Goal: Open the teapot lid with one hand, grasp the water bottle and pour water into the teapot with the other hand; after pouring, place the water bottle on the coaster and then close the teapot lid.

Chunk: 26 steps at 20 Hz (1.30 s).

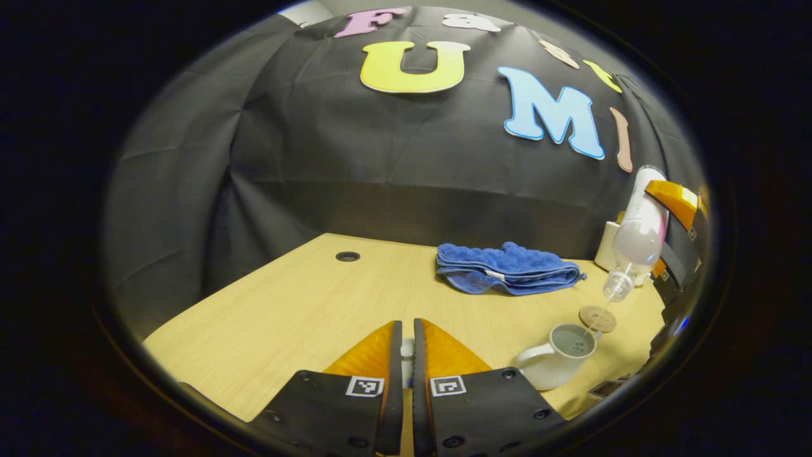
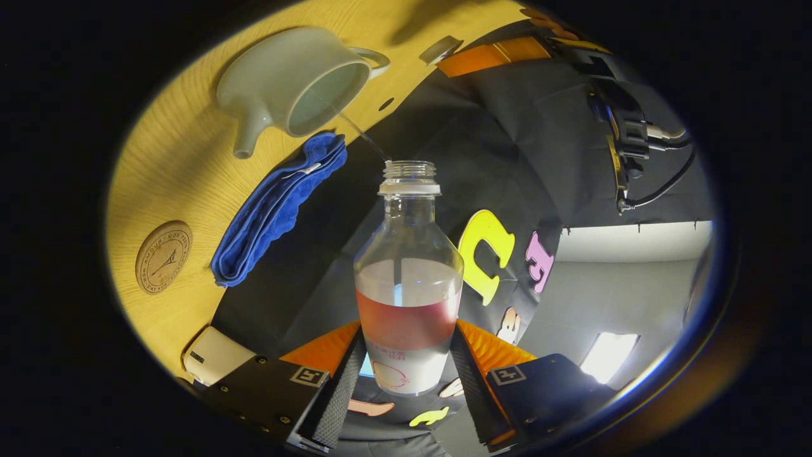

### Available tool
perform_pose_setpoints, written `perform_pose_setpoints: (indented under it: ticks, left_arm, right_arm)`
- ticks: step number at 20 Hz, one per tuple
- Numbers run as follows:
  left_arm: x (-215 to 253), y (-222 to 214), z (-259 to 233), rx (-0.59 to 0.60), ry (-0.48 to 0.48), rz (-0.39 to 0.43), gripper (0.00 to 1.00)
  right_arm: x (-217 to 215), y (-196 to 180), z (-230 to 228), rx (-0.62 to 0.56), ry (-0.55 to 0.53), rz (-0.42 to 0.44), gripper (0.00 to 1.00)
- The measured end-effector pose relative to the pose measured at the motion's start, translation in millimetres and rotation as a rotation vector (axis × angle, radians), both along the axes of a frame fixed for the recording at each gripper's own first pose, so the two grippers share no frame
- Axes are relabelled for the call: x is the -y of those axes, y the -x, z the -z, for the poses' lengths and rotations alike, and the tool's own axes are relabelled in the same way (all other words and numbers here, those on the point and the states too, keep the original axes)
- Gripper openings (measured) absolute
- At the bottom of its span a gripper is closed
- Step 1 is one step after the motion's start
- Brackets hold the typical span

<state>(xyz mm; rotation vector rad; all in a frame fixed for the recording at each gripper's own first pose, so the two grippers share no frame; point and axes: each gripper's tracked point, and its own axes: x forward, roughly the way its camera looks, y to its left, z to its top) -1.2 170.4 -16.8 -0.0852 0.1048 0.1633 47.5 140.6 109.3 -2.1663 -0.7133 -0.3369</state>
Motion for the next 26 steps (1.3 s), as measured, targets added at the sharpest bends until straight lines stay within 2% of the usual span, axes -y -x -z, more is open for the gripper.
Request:
perform_pose_setpoints:
  ticks: [2,4,7,9,13,20,26]
  left_arm:
    - [0.4,0.4,0.6,-0.003,0.0,0.001,0.13]
    - [0.5,0.9,0.4,-0.004,-0.001,0.001,0.13]
    - [-0.5,0.1,1.0,-0.002,0.0,-0.001,0.13]
    - [-0.5,0.0,2.8,-0.007,-0.001,-0.001,0.13]
    - [0.6,-1.0,3.5,-0.012,-0.003,-0.001,0.12]
    - [1.7,-2.3,6.7,-0.022,-0.007,-0.001,0.13]
    - [0.3,-1.3,6.6,-0.024,-0.009,-0.004,0.12]
  right_arm:
    - [0.0,-0.8,3.9,-0.012,-0.014,0.0,0.77]
    - [8.4,-7.1,8.1,-0.053,-0.074,0.003,0.77]
    - [23.5,-18.5,26.2,-0.16,-0.244,-0.009,0.75]
    - [30.4,-23.2,40.8,-0.232,-0.367,-0.025,0.77]
    - [43.9,-33.0,66.8,-0.399,-0.681,-0.077,0.78]
    - [58.1,-50.0,94.2,-0.686,-1.35,-0.212,0.78]
    - [69.0,-68.8,106.7,-0.836,-1.749,-0.324,0.78]
